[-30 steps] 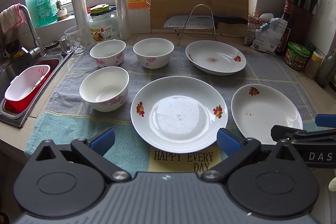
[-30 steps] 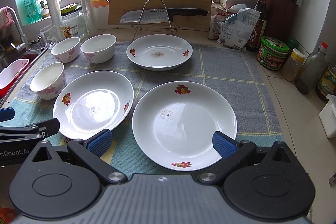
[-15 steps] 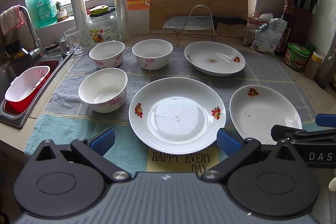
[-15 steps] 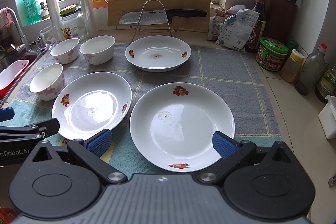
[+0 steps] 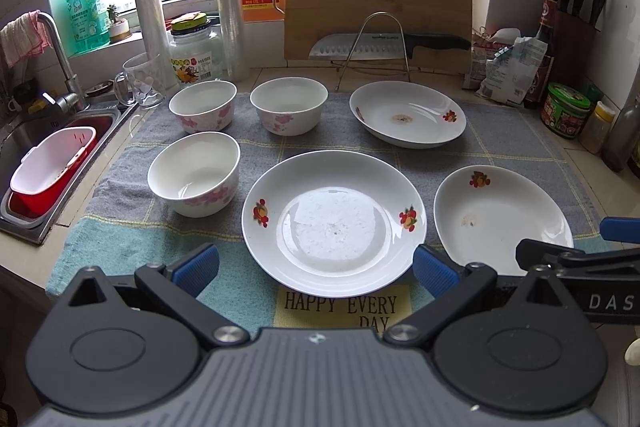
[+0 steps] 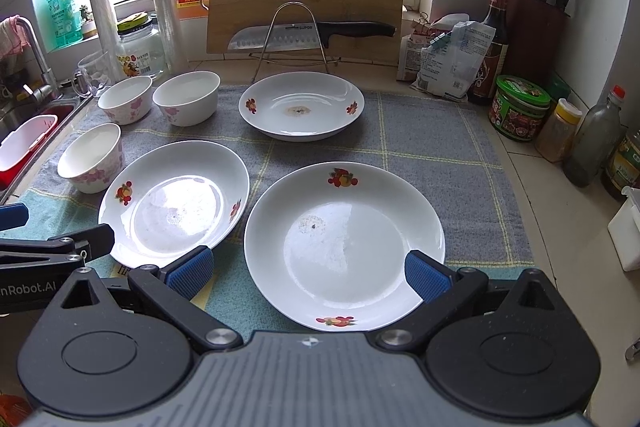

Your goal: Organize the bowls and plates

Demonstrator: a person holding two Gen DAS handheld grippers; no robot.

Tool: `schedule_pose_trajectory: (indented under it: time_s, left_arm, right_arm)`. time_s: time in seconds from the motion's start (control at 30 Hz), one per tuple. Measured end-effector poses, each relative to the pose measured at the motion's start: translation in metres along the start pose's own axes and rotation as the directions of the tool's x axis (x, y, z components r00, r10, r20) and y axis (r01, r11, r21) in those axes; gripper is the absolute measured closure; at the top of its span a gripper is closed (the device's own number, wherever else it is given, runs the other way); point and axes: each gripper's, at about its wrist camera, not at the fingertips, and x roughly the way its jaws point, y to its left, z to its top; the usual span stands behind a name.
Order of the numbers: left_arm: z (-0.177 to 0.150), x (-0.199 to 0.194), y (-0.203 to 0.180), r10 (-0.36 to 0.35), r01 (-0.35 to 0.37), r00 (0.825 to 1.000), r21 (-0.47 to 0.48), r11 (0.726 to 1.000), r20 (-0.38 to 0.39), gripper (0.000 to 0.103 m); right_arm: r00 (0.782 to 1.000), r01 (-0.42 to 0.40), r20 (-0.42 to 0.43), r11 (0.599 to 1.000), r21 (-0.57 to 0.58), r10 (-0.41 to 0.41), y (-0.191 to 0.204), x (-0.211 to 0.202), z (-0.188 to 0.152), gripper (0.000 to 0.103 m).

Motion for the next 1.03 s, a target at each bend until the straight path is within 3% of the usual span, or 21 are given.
schedule_pose_trajectory:
  time_s: [0.33,0.67,1.03]
  left_arm:
    - [-0.001,-0.003,-0.011,-0.004,0.004,1.0,-0.001,1.0,0.013,0.001]
    - [-0.006,-0.003,-0.02,-0.051,0.052,0.998,-0.035,0.998,0.031,0.001]
    - [-0.012,-0.006,-0.041,-0.106,0.106,0.994,-0.013,0.994,0.017,0.001]
  right_arm:
    - [0.999,-0.021,0.026,1.0,-0.016,0.022,-0.007,-0.005,-0.004,0.0]
    - [0.995,-0.075,0.067,0.997,-0.024,0.076,-0.02,-0.013,-0.009,0.0]
    - [0.984,-0.136,0.109,0.987,-0.082,0.144,-0.04,-0.021,-0.016,0.0]
